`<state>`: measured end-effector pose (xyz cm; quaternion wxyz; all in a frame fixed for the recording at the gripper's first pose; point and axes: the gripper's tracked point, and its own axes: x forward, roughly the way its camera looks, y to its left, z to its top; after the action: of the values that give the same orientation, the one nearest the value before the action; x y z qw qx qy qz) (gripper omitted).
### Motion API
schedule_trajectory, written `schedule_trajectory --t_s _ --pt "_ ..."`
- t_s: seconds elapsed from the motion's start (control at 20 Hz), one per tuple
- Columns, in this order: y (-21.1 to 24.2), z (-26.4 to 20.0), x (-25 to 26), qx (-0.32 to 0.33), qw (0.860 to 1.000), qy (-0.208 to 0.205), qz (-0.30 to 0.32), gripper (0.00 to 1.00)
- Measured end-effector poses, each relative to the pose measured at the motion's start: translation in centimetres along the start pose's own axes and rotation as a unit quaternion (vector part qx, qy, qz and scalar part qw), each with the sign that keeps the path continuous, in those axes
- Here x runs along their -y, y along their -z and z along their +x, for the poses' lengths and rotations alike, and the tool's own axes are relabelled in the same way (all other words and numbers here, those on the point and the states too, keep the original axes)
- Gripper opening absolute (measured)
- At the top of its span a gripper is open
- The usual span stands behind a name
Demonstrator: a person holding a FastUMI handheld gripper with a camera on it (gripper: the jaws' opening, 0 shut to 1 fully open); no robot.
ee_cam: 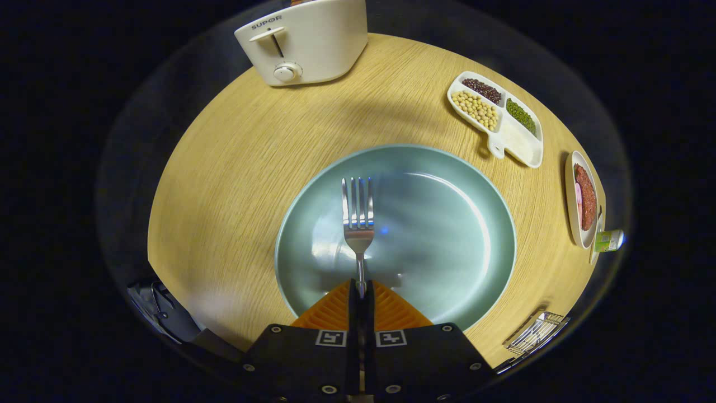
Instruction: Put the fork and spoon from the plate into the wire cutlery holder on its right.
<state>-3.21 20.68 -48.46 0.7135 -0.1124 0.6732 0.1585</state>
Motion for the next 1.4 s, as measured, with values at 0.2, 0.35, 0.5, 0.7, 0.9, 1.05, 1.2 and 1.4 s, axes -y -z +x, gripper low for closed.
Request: schedule_trajectory --t_s 0.2,0.35,0.5,0.7,0.9,1.05,1.2,1.4 --pt "-0.3 -3.2 1.8 0.048 0.998 -0.006 0.044 0.04" --pt "0.1 -6.7 4.0 0.088 0.993 -0.005 0.079 0.04" --pt "1.8 -10.5 7.3 0.122 0.985 0.007 0.125 0.04" --pt "6.2 -13.6 13.2 0.138 0.973 0.035 0.181 0.04" --pt "12.8 -15.3 18.1 0.122 0.961 0.069 0.239 0.04" --pt "16.9 -15.1 21.3 0.102 0.955 0.088 0.265 0.04" --pt "19.6 -14.3 23.4 0.081 0.953 0.100 0.274 0.04" --pt "20.6 -13.6 24.8 0.074 0.951 0.108 0.279 0.07"
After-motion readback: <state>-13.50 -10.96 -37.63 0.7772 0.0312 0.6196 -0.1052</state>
